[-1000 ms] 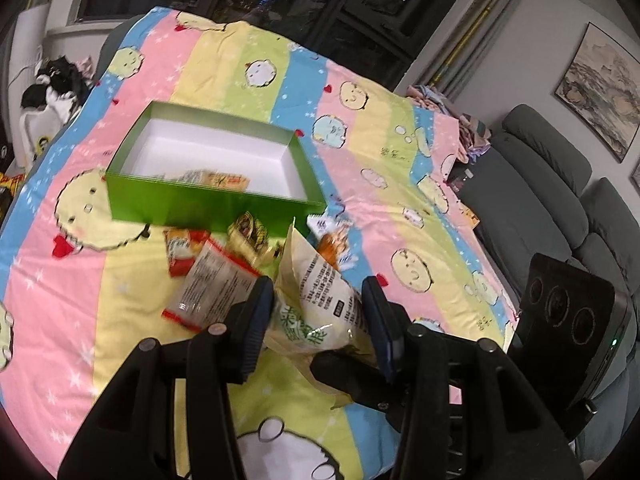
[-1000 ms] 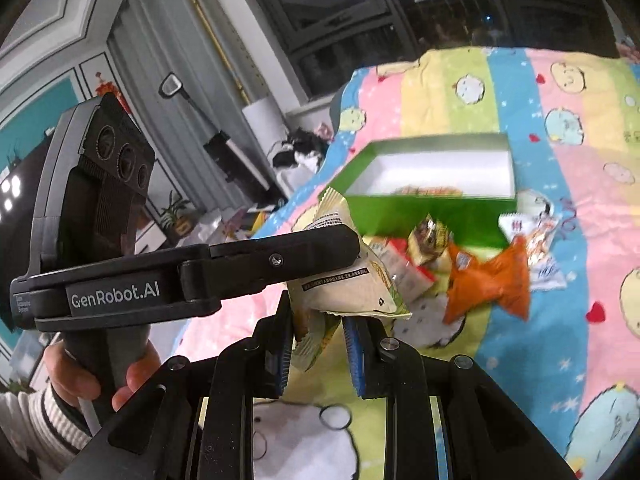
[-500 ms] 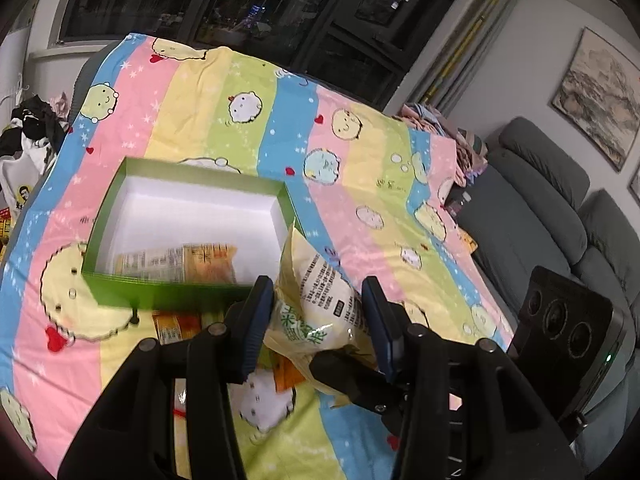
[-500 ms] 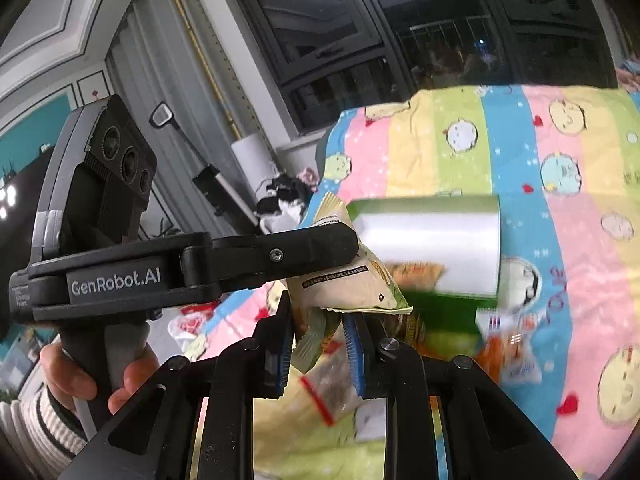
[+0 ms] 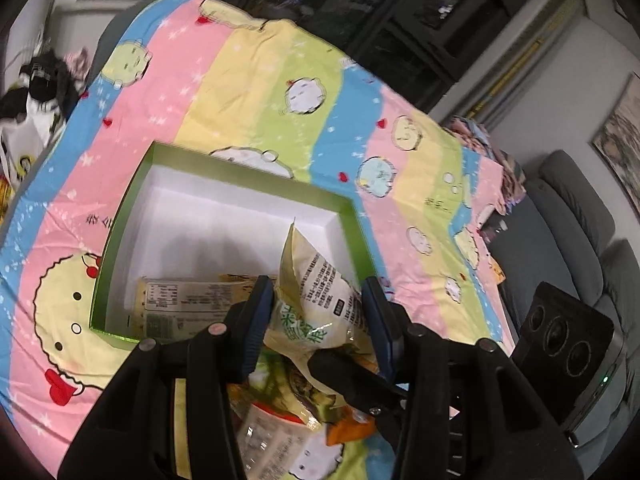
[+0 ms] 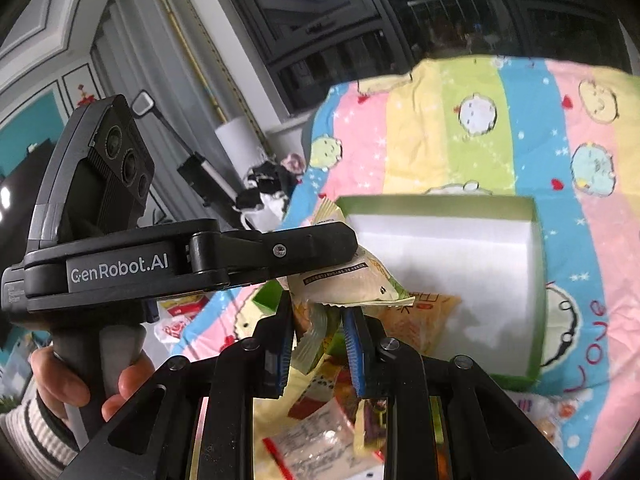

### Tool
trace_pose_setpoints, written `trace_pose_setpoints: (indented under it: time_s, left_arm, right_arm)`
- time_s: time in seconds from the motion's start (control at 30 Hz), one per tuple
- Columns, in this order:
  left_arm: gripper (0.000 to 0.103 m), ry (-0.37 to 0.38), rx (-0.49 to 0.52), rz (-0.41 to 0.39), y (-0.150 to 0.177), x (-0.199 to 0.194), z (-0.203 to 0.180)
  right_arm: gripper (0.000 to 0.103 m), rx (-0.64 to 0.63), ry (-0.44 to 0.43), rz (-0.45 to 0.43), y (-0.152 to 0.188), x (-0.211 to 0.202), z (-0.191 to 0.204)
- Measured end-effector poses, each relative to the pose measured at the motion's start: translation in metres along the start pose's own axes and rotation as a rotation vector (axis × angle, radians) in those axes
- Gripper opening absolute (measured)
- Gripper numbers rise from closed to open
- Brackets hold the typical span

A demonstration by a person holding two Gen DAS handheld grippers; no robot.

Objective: Organize snacks
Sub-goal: 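Carry the white bag into the green box and open both grippers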

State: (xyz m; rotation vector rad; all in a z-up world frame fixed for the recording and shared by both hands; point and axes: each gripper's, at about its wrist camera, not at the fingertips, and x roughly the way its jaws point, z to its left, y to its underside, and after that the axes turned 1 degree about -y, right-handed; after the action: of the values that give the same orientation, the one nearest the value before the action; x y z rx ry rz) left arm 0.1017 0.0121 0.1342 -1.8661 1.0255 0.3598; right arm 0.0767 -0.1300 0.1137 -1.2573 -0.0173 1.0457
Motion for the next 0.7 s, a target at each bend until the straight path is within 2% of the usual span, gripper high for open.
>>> trace_pose_setpoints:
  time_s: [0.3, 0.37, 0.43, 0.47, 0.5, 0.57, 0.7]
  left_arm:
    - [0.046, -0.049, -0.100, 0.043, -0.006, 0.037, 0.036]
    - [0.049, -0.071, -0.141, 0.053, -0.006, 0.043, 0.045]
    - [0.056, -0.084, -0.174, 0.051, -0.007, 0.046, 0.050]
    - [0.060, -0.087, -0.185, 0.048, -0.007, 0.046, 0.051]
    - [0.067, -0.090, -0.191, 0.040, -0.007, 0.043, 0.052]
    - [0.072, -0.093, -0.185, 0.027, -0.008, 0.036, 0.052]
    - [0.076, -0.102, -0.171, -0.015, -0.006, 0.015, 0.051]
  right_arm:
    - [0.025, 0.031, 0.032, 0.085, 0.002, 0.044, -0.017]
    - [0.025, 0.048, 0.055, 0.109, 0.002, 0.052, -0.021]
    - [0.025, 0.065, 0.089, 0.111, 0.000, 0.055, -0.025]
    - [0.028, 0.074, 0.097, 0.110, -0.001, 0.056, -0.027]
    - [0.040, 0.086, 0.111, 0.109, -0.002, 0.054, -0.030]
    - [0.056, 0.103, 0.134, 0.102, -0.001, 0.049, -0.034]
    - [0.057, 0.127, 0.132, 0.059, 0.002, 0.023, -0.038]
